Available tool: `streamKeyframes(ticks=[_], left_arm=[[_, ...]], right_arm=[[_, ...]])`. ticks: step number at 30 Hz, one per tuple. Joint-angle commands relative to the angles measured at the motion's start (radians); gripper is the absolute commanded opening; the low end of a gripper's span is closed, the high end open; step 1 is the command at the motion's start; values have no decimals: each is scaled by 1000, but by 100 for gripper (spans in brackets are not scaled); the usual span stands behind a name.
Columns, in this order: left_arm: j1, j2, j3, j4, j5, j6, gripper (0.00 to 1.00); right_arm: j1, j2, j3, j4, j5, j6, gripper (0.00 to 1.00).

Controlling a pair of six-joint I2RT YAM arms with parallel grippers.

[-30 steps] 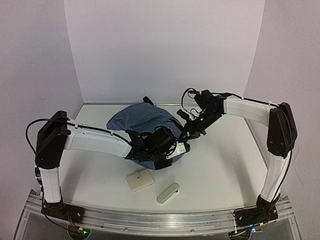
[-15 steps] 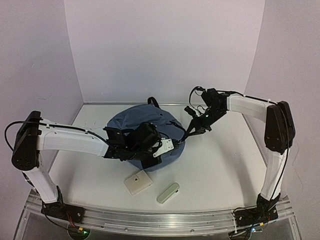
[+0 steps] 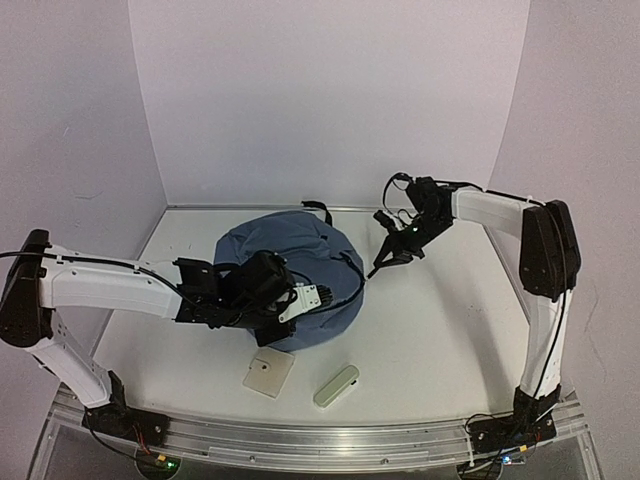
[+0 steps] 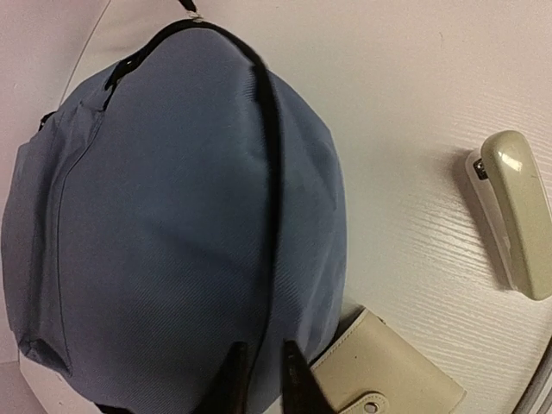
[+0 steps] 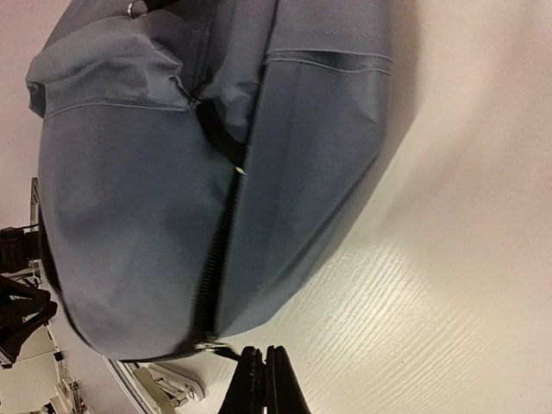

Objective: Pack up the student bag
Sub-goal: Zip the student bag at the center of the board.

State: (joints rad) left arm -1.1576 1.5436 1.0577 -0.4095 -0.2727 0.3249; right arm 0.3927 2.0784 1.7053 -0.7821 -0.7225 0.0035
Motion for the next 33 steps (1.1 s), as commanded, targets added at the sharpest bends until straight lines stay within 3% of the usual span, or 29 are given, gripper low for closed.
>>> streamKeyframes(ticks=[1, 13, 21, 28, 31, 33], left_arm=[[-9, 1, 79, -27, -31, -54, 44], [-74, 246, 302, 105, -21, 18, 59], [-72, 393, 396, 142, -114, 96, 57], [-70, 458, 424, 195, -281, 157, 45], [-70, 460, 425, 201, -301, 156, 35], [-70, 450, 416, 204, -304, 148, 20]], right_arm=[[68, -81, -22, 26, -60, 51, 0], [132, -140, -29, 48, -87, 97, 0], [134, -164, -41, 56, -116, 125, 0], [136, -182, -67, 74, -146, 154, 0], [137, -182, -87, 90, -157, 174, 0], [138, -180, -92, 94, -152, 174, 0]])
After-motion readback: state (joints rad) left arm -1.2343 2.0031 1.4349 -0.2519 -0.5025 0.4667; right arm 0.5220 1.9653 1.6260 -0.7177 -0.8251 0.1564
